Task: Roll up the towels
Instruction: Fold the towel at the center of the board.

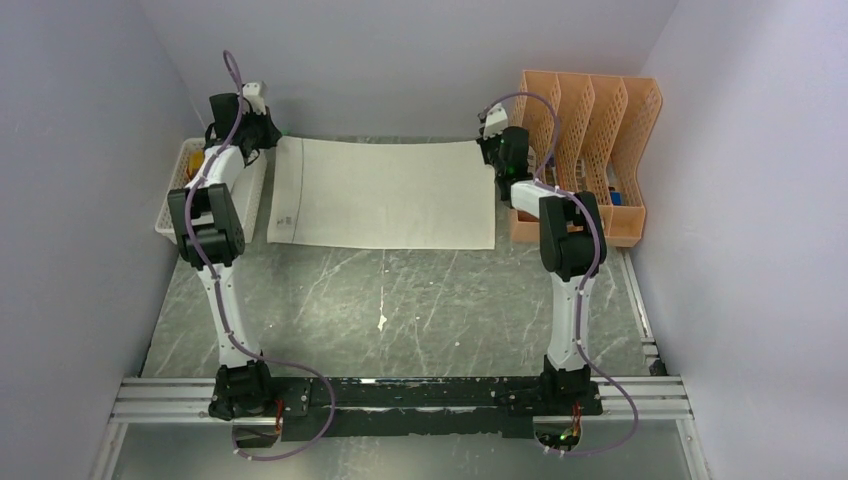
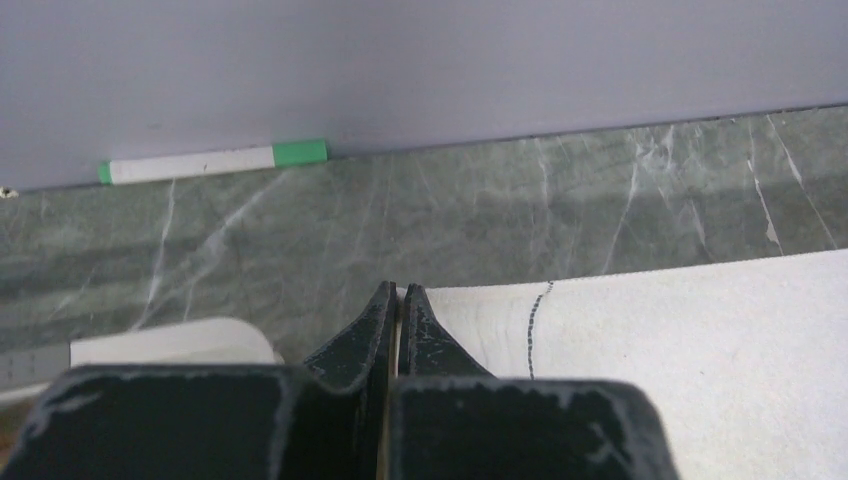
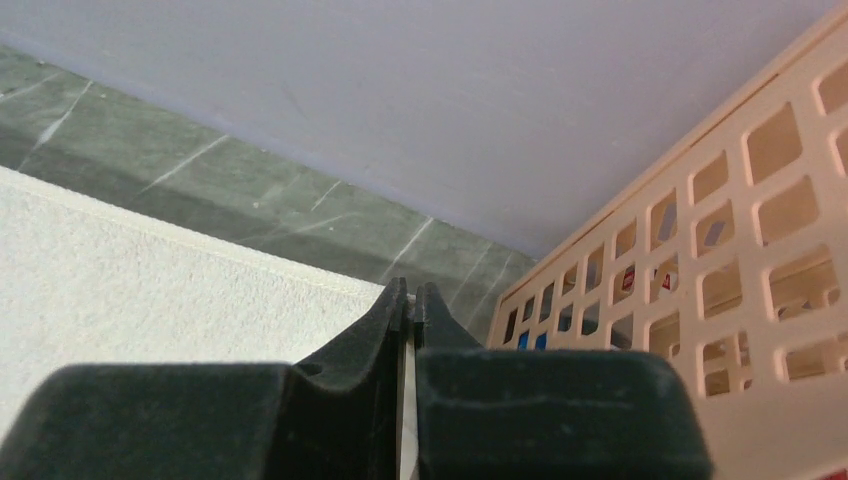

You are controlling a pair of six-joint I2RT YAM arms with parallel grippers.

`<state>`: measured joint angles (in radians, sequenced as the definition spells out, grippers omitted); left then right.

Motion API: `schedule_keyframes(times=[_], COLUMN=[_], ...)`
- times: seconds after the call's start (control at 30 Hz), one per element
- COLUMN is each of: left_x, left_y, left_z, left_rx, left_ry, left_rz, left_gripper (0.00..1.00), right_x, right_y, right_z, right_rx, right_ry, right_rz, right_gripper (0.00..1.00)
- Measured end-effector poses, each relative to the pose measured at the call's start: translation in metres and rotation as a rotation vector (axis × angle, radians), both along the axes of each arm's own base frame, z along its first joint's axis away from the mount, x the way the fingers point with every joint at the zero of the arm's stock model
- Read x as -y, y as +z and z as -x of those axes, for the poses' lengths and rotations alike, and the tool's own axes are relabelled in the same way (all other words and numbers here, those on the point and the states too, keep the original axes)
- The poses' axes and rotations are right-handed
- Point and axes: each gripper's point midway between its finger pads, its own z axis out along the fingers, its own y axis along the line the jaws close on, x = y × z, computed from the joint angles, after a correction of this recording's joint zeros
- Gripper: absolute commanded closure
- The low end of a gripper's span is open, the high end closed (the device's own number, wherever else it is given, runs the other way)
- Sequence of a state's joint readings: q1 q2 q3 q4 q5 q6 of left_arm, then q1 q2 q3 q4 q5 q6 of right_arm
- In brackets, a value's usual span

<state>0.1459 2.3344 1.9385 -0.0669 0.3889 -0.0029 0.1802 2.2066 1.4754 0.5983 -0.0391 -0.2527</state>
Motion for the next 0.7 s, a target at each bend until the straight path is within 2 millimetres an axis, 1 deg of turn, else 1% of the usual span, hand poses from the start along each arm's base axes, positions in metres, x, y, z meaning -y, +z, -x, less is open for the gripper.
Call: schedule_keyframes(times=[0.1, 0.17, 0.23, 0.3, 0.37, 0.4, 0.5, 0.53, 0.6, 0.7], left_x=[0.0, 0.001, 0.003, 0.007, 0.009, 0.011, 0.015, 0.017, 0.018, 0.019], left_y=[-0.001, -0.004, -0.01, -0.023, -0.036, -0.045, -0.06, -0.063, -0.062, -0.053], left_z=[-0.007, -0.006, 0.001, 0.016, 0.033, 0.044, 0.076, 0.086, 0.103, 0.125], left_rx=[0.008, 0.001, -0.006, -0.037, -0.07, -0.091, -0.136, -0.146, -0.149, -0.131], left_ry=[-0.013, -0.025, -0.033, -0.04, -0.042, -0.043, -0.043, -0.042, -0.036, -0.02], left_rz=[-0.009, -0.011, -0.008, -0.002, 0.004, 0.006, 0.014, 0.014, 0.012, 0.001], left_gripper=[0.93, 0.93, 0.93, 0.93, 0.93, 0.93, 0.93, 0.93, 0.93, 0.93], right_x=[0.001, 0.0, 0.0, -0.001, -0.001, -0.002, -0.002, -0.002, -0.003, -0.004], right_y=[-0.002, -0.002, -0.004, -0.009, -0.013, -0.014, -0.009, -0.005, 0.003, 0.01], right_z=[-0.005, -0.004, 0.001, 0.011, 0.028, 0.035, 0.063, 0.072, 0.088, 0.11], right_rx=[-0.011, -0.014, -0.022, -0.042, -0.069, -0.077, -0.094, -0.095, -0.091, -0.091], right_ry=[0.012, 0.022, 0.033, 0.05, 0.069, 0.08, 0.107, 0.114, 0.132, 0.155], right_rz=[0.02, 0.03, 0.039, 0.045, 0.05, 0.051, 0.044, 0.039, 0.027, 0.009], right_gripper=[1.0, 1.0, 1.0, 1.0, 1.0, 1.0, 1.0, 1.0, 1.0, 1.0])
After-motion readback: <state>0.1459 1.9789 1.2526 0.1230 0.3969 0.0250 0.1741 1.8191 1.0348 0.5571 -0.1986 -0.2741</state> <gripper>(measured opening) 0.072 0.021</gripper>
